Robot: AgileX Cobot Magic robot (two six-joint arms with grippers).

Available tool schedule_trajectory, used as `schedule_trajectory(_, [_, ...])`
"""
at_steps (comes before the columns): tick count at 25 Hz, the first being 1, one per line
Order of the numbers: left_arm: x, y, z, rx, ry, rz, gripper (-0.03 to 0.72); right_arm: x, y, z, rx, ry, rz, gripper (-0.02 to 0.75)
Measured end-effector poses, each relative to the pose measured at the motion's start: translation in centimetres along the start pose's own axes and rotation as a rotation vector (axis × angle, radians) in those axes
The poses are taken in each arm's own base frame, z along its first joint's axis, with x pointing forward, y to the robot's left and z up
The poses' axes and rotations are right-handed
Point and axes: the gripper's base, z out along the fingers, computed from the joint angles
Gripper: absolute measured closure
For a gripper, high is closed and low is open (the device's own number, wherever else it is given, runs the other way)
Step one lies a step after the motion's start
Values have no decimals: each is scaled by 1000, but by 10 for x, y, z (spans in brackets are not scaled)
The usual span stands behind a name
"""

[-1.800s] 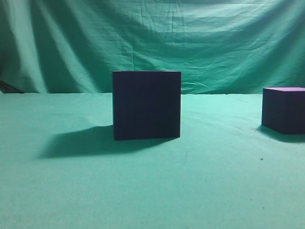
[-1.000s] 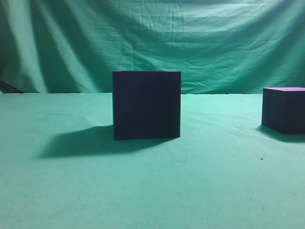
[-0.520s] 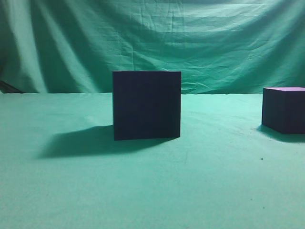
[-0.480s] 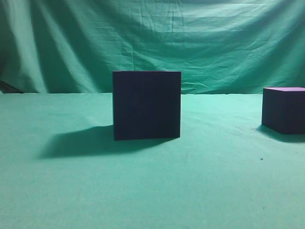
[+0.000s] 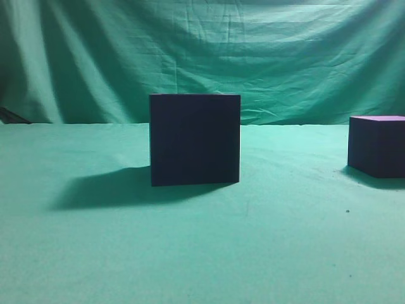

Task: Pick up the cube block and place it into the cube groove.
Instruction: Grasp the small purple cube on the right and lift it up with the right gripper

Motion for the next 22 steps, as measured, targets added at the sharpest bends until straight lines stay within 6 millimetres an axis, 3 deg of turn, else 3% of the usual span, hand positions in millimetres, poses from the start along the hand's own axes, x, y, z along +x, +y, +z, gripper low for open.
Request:
schedule_trajectory(6, [0,0,0,0,0,0,688,-21,15,24,-85,339,-173,688])
schedule_trajectory(12, [0,0,0,0,0,0,688,-27,48,75,-179,720,-291,688])
schedule_trajectory(20, [0,0,0,0,0,0,688,-20,74,143,-110,918,-336,688])
schedule_trajectory(22, [0,0,0,0,0,0,688,-16,75,158,-83,947,-324,584])
